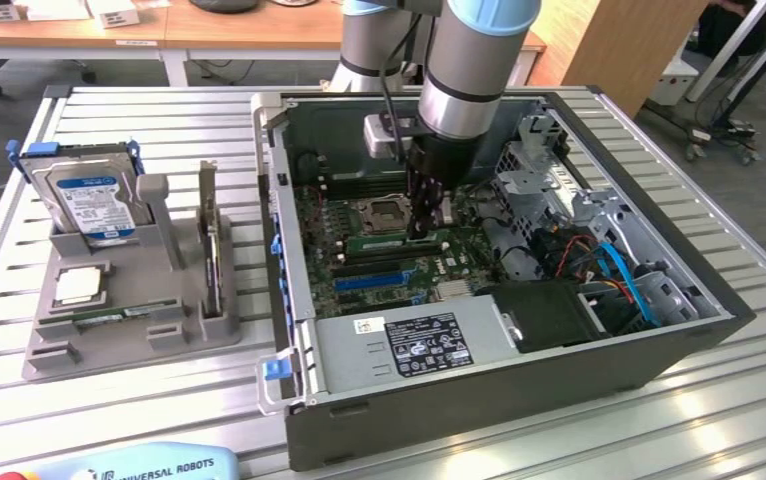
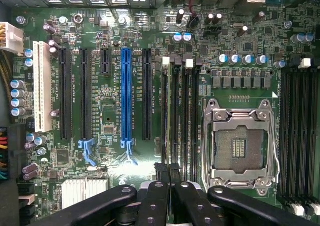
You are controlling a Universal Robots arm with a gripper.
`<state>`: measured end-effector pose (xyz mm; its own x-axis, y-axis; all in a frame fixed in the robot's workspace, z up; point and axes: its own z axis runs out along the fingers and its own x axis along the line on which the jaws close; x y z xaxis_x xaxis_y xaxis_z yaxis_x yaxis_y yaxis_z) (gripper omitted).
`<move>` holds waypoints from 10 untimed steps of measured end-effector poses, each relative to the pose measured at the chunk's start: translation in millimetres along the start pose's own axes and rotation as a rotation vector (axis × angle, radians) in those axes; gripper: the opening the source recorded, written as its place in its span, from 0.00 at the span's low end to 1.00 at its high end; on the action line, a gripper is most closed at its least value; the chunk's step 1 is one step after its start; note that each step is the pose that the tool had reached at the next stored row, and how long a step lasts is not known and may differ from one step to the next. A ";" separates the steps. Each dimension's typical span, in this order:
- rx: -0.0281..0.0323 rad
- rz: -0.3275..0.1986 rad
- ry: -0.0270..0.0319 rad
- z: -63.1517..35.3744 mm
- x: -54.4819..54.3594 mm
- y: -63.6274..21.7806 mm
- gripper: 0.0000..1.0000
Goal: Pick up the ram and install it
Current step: 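Insert the ram into the slot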
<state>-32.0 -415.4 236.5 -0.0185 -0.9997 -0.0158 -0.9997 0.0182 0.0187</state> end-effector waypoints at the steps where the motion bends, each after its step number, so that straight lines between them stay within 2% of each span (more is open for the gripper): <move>1: 0.0000 0.000 -0.0001 0.0 0.3 0.0 0.11; 10: -0.0001 0.000 0.0001 0.6 0.6 0.0 0.11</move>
<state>-32.0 -415.9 235.9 -0.0186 -0.9997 -0.0157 -0.9997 0.0183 0.0188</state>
